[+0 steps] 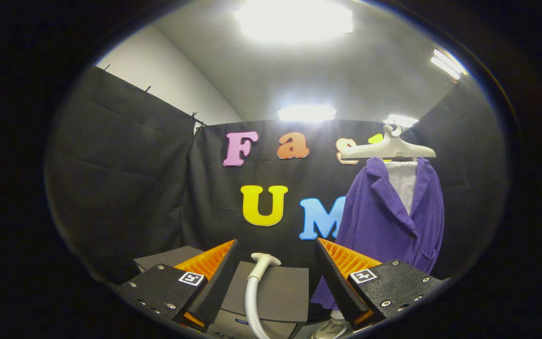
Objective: Iron the clothes twice with a garment steamer, once on the left side and once on the right side.
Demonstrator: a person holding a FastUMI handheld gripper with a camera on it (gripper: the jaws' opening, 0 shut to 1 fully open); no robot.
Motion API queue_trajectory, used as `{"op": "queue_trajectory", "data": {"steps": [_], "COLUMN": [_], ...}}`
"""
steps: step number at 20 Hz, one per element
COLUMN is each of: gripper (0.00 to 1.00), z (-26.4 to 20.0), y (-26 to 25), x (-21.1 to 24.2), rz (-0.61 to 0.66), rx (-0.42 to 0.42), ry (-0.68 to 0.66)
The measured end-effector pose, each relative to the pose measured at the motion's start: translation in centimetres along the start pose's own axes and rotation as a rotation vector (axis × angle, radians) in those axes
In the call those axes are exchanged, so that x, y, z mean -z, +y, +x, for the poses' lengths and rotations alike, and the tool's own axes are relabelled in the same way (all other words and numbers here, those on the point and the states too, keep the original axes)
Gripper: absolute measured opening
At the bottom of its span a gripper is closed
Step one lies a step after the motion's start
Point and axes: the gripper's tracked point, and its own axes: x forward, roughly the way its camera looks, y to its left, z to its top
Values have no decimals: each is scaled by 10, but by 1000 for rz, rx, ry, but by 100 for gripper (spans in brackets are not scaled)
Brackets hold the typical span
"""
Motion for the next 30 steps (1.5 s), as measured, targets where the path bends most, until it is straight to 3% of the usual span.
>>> {"op": "queue_trajectory", "data": {"steps": [9,17,22,30], "gripper": [96,95,96,96], "z": [112,186,214,221], "y": [7,24,32,44], "x": [18,86,132,210], "rz": [122,189,207,301], "rx": [-52,-98,-101,-86], "ry": [153,400,553,784]}}
